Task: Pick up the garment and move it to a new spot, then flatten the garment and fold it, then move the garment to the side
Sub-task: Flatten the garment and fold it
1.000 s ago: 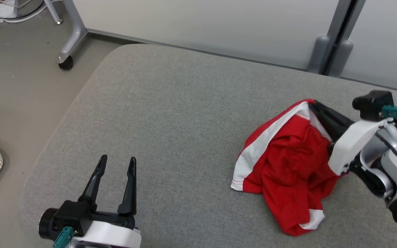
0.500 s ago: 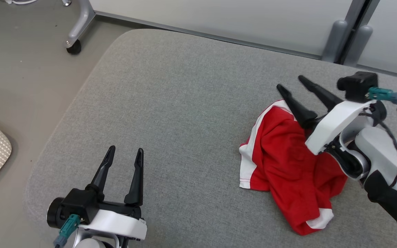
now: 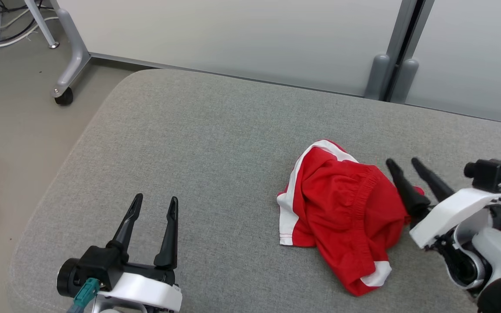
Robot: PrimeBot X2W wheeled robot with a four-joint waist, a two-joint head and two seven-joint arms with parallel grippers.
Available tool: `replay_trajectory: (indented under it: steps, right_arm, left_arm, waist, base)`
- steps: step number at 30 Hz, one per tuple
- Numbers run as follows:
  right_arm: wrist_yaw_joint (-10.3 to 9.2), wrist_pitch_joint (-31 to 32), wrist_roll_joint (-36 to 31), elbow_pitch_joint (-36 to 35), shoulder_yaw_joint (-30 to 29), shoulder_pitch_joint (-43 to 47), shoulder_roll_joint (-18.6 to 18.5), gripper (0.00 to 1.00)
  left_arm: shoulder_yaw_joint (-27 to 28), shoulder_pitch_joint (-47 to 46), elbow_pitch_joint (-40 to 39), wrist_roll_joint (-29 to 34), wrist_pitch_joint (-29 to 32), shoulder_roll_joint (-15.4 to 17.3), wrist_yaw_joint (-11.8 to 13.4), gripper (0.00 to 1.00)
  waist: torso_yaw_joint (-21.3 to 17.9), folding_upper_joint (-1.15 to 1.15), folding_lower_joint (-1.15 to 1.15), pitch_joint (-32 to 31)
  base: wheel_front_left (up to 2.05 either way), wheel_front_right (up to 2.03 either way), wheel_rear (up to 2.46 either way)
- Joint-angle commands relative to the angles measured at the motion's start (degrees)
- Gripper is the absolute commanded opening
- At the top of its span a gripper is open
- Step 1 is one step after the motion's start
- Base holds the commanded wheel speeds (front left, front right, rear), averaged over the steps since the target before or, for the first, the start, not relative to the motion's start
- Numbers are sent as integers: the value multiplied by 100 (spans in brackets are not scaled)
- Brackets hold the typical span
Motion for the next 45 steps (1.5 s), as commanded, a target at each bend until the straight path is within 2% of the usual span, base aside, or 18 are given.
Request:
replay_trajectory:
  steps: [1, 8, 12, 13, 14, 15, 20, 27, 32, 41, 45]
  right_arm:
    - [4, 209, 158, -35, 67, 62, 50, 100]
    - [4, 1479, 823, 454, 234, -97, 278, 100]
    - [5, 1754, 930, 711, 219, -286, 362, 100]
    - [4, 1778, 931, 766, 204, -336, 380, 74]
    - [5, 1747, 898, 805, 198, -388, 391, 32]
    - [5, 1689, 859, 828, 190, -427, 393, 0]
    - [5, 1217, 632, 747, 156, -595, 316, 0]
    - [4, 752, 405, 270, 163, -673, -7, 0]
    - [4, 811, 380, 167, 80, -813, -402, 0]
    - [4, 1093, 262, 995, -20, -1151, -1061, 0]
    - [4, 1000, 80, 1552, 2, -1448, -1134, 0]
  left_arm:
    - [-1, 38, 24, 5, -6, 20, -46, 100]
    - [-19, -6, 91, -18, -5, 18, -57, 100]
    - [-42, 6, 104, -58, -6, 19, -36, 100]
    - [-41, 7, 102, -65, -6, 19, -26, 100]
    - [-44, 12, 100, -78, -6, 19, -16, 100]
    - [-44, 22, 104, -87, -6, 18, -8, 100]
    - [-9, 80, 117, -90, -5, 17, 23, 100]
    - [3, 150, 157, -46, -5, 17, -13, 100]
    - [-49, 79, 181, -15, -6, 18, -47, 100]
    - [-107, -124, 158, 29, -5, 17, -89, 100]
    - [-187, -289, 161, 41, -5, 19, -82, 100]
  waist:
    - [28, 0, 0, 6]
    - [235, 0, 0, 50]
    - [340, 0, 0, 87]
    - [372, 0, 0, 103]
    - [396, 0, 0, 115]
    - [417, 0, 0, 123]
    - [360, 0, 0, 98]
    - [-178, 0, 0, -138]
    - [-525, 0, 0, -165]
    - [-643, 0, 0, 216]
    - [-541, 0, 0, 558]
  base:
    - [0, 0, 0]
    - [0, 0, 0]
    - [0, 0, 0]
    - [0, 0, 0]
    - [0, 0, 0]
    - [0, 0, 0]
    - [0, 0, 0]
    - [0, 0, 0]
    - [0, 0, 0]
    - [0, 0, 0]
    - [0, 0, 0]
